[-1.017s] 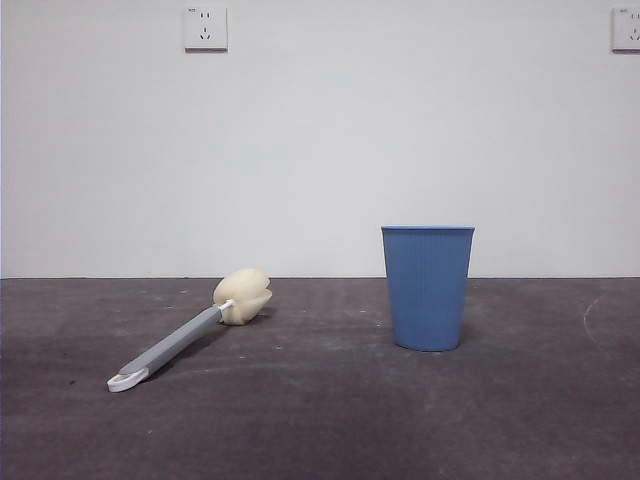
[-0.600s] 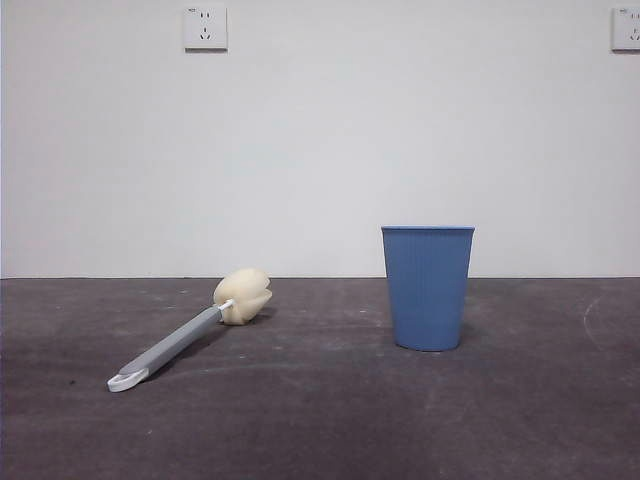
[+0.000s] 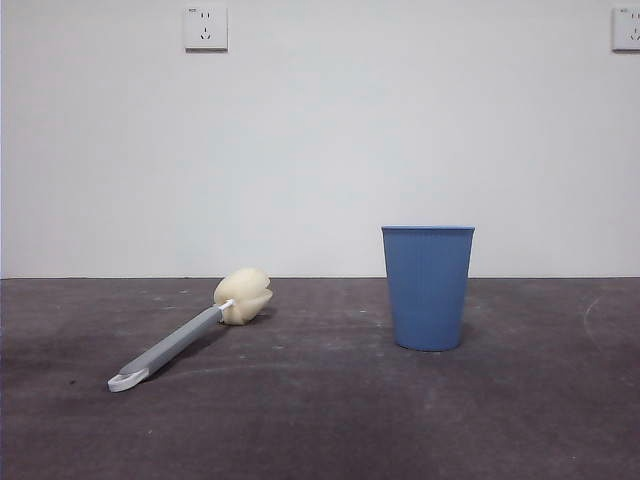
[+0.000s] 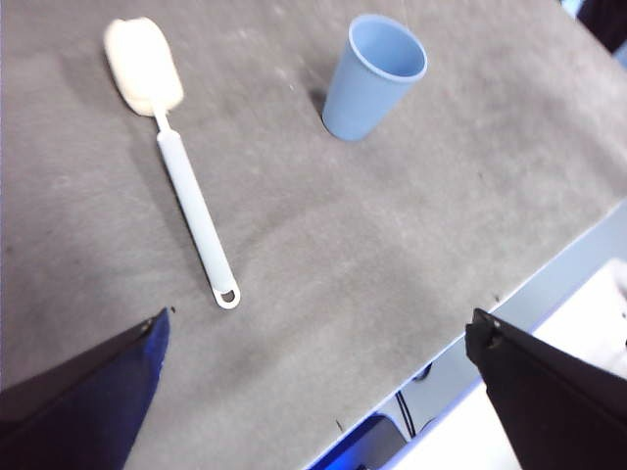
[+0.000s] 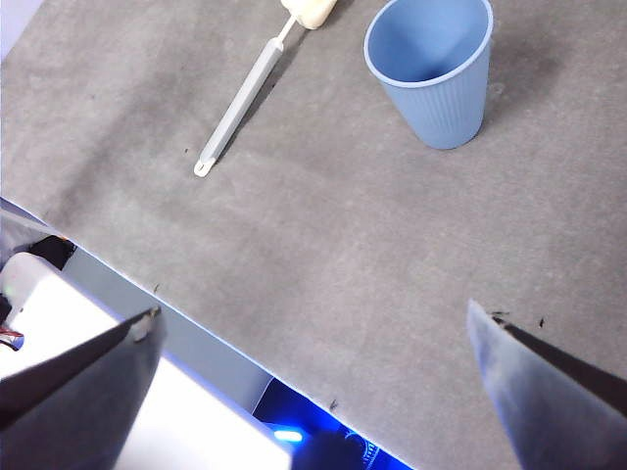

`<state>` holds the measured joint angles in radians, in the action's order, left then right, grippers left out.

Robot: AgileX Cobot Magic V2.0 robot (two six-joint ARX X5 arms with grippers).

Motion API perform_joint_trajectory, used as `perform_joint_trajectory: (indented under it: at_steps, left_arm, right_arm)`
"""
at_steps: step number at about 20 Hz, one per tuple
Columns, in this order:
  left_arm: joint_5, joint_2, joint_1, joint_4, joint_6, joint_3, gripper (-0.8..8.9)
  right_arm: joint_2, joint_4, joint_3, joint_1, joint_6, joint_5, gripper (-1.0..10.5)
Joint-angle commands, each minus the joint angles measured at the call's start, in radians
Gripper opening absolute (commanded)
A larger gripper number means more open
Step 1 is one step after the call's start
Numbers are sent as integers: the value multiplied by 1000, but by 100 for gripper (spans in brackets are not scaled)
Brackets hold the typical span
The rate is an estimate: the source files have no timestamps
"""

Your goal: Pick up the cup brush,pick up the cup,insert the brush into the cup,clean the cup,put the cup brush back,put the cup back to the fixed position on the table

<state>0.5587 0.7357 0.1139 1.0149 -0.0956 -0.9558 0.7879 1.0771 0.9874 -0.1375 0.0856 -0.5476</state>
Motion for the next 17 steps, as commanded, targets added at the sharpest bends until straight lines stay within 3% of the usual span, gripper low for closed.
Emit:
perform_joint_trajectory:
  at_steps: [1,10,12,17]
  left_arm:
    - [-57,56,59,-54,22,-3,571]
    - [-509,425,399,-313,210,-3,570]
    - [-580,513,433,-365,236,-3,569]
    - [-640,690,443,-460,278,-3,564]
  right_arm:
    - [0,-5,2,-2,-4,-1,658]
    - [30,-6,2,-2,-29,-2,658]
    - [35,-6,2,-2,-37,-1,658]
    - [37,-8,2,-2,-36,-1,658]
